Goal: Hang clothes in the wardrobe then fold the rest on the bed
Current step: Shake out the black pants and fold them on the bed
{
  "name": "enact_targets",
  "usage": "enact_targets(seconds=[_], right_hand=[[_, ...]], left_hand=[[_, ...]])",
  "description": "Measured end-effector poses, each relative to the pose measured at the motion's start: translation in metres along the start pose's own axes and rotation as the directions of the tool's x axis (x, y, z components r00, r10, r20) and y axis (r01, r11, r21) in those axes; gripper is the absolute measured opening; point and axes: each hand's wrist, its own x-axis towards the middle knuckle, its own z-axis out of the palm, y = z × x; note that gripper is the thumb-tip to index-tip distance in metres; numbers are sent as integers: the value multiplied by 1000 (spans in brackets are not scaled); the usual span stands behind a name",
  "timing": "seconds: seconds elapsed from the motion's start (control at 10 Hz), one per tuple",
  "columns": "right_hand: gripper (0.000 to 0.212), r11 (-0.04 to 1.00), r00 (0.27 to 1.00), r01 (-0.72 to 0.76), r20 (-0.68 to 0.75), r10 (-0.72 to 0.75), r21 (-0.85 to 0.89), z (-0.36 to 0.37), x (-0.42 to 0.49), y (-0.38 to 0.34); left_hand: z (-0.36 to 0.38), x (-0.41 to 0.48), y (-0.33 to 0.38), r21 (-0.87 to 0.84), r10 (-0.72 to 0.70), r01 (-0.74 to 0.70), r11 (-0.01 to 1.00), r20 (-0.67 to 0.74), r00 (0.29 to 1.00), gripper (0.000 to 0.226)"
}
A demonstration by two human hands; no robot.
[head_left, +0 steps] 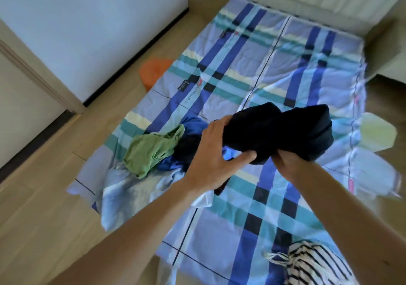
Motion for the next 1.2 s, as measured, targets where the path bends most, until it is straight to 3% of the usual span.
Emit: enact_targets(seconds=[0.1, 0.2, 0.3, 0.4, 0.5, 0.6, 0.7, 0.8, 0.9, 1.0, 1.1, 1.2], right_hand=[[53, 995, 990, 93, -113, -89, 36, -3, -31, -82], [41, 974, 984, 119, -155, -90, 192, 2, -78, -176], [36, 832, 977, 168, -202, -69, 528, -5, -114, -260], [30, 850, 958, 255, -240, -157, 460, -29, -138, -327], [27, 888, 912, 356, -317, -261, 291, -59, -162, -357], [18, 956, 913, 285, -285, -293, -72, -82, -189, -364], [47, 927, 947, 186, -191, -257, -324, -101, -208, -319], [79, 917, 984, 174, 100, -148, -358, -110, -222, -260], [75, 801, 979, 187, 175, -105, -569, -99, -220, -209], [38, 699, 953, 177, -57, -298, -693, -88, -211, -188], [18, 745, 930, 158, -157, -334, -649, -82, -220, -207], [21, 831, 925, 182, -195, -326, -526, -72, -232, -238]], left_hand=[[-16, 0, 42, 93, 68, -81, 992, 134, 989, 97], [-23, 9, 100, 127, 77, -88, 988, 91, 993, 97], [-30, 26, 173, 33, 20, -21, 999, 21, 1000, 60], [-38, 40, 245, -29, 79, -77, 997, 98, 992, 29], [-47, 53, 310, -51, 138, -132, 990, 125, 983, 37], [-53, 66, 370, -92, 172, -170, 981, 20, 985, 43], [-51, 73, 430, -183, 207, -207, 961, -16, 978, 31], [-45, 80, 469, -296, 219, -208, 932, 7, 976, 21], [-39, 84, 496, -371, 179, -141, 918, 70, 981, 20], [-40, 92, 505, -359, 156, -126, 925, 57, 986, 20], [-53, 103, 488, -100, 160, -160, 982, -3, 987, 26], [-68, 79, 470, 324, 110, -116, 939, 37, 993, 64]])
